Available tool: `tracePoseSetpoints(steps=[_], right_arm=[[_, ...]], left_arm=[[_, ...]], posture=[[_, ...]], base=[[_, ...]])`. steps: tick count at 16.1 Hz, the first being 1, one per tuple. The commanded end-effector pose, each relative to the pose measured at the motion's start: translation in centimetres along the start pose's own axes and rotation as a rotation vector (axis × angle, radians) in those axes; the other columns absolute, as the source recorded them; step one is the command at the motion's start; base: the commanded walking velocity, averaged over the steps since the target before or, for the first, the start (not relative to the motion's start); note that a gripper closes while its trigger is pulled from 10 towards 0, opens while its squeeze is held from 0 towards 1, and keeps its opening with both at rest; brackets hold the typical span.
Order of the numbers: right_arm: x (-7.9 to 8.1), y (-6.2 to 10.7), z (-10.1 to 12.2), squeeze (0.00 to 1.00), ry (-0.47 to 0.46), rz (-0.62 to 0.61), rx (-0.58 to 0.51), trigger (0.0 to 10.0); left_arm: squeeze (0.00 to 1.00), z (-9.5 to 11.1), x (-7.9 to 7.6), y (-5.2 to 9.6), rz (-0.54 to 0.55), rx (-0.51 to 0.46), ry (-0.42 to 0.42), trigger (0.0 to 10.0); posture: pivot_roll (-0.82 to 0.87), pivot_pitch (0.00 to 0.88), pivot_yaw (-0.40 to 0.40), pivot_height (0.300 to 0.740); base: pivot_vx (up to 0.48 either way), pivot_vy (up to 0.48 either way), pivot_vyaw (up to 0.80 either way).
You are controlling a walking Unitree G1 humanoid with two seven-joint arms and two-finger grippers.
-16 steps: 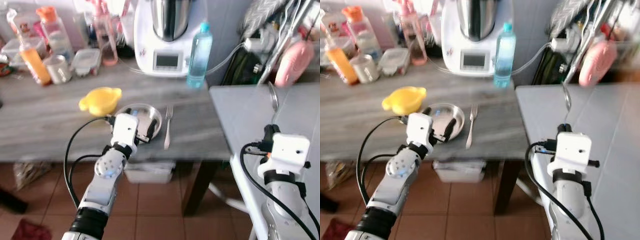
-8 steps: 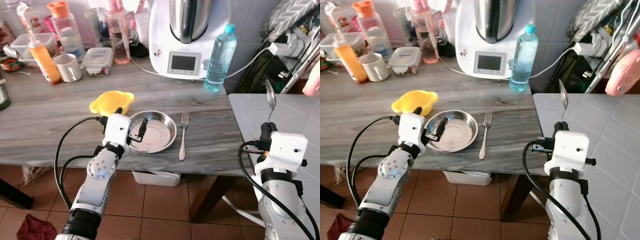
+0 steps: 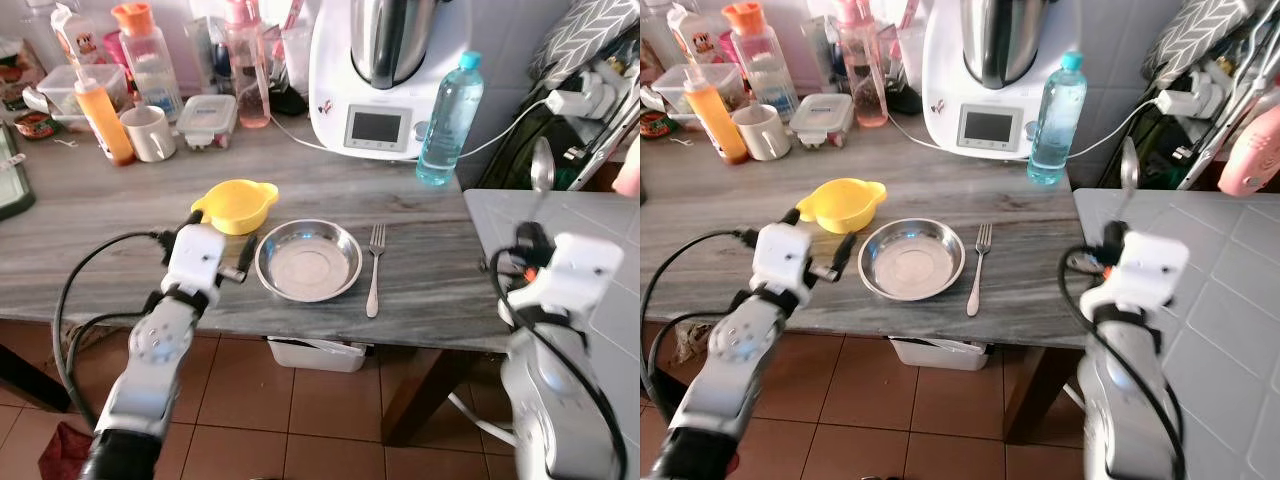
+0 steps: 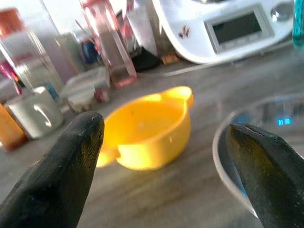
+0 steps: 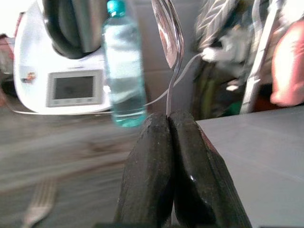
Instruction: Setting the table
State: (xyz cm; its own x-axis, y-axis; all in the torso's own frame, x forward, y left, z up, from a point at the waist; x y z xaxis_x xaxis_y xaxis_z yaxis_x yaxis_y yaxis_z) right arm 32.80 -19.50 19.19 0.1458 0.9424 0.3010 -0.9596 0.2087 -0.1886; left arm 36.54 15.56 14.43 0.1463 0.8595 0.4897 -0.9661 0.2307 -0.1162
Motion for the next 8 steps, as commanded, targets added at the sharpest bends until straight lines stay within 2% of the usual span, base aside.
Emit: tracePoseSetpoints(steps=[1, 2, 3, 4, 6, 7, 8], right_arm=[[0.5, -0.2, -0.7, 0.00, -0.060, 0.014, 0.038, 10.0], [0.7, -0.3, -1.1, 0.00, -0.082, 0.019, 0.058, 10.0], [1.3, -0.5, -2.2, 0.00, -0.186, 0.023, 0.108, 10.0], [1.7, -0.6, -2.7, 0.00, -0.237, 0.031, 0.131, 10.0], [2.0, -0.6, -3.4, 0.00, -0.298, 0.028, 0.176, 10.0], [1.4, -0.1, -4.5, 0.00, -0.388, -0.009, 0.228, 10.0], [1.1, 0.1, -4.8, 0.00, -0.400, -0.013, 0.239, 10.0]], left_arm=[[0.00, 0.3, 0.1, 0.4, -0.019, -0.004, -0.020, 10.0], [0.00, 0.3, 0.1, 0.5, -0.021, -0.003, -0.022, 10.0], [0.00, 0.0, 0.3, 0.8, -0.027, 0.007, -0.030, 10.0], [0.00, -0.1, 0.4, 0.8, -0.028, 0.011, -0.033, 10.0], [0.00, 0.0, 0.6, 0.9, -0.030, 0.012, -0.035, 10.0], [0.00, 0.1, 0.6, 1.0, -0.032, 0.014, -0.035, 10.0], [0.00, 0.1, 0.6, 1.0, -0.032, 0.015, -0.034, 10.0]], posture=[[0.12, 0.150, 0.026, 0.740], [0.12, 0.152, 0.028, 0.740], [0.13, 0.157, 0.030, 0.740], [0.13, 0.159, 0.031, 0.740], [0.14, 0.161, 0.031, 0.740], [0.14, 0.162, 0.030, 0.740], [0.14, 0.162, 0.029, 0.740]], base=[[0.000, 0.000, 0.00], [0.000, 0.000, 0.00], [0.000, 0.000, 0.00], [0.000, 0.000, 0.00], [0.000, 0.000, 0.00], [0.000, 0.000, 0.00], [0.000, 0.000, 0.00]])
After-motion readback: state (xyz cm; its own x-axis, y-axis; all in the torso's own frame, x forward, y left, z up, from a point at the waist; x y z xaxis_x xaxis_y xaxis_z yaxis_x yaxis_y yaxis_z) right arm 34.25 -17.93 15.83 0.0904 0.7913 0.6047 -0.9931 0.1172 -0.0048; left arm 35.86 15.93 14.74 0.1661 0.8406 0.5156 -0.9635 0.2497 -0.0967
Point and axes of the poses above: a point about 5 cm out from each wrist's last joint towards the gripper, its own y axis pointing back from the gripper into the wrist, its own z axis along the axis of the wrist's last joint, x = y × z, the point moved 6 cm from there along -y, pointing out of the wrist towards the gripper, and after that the axes turned 11 degrees about -y, right-handed, at the moved point
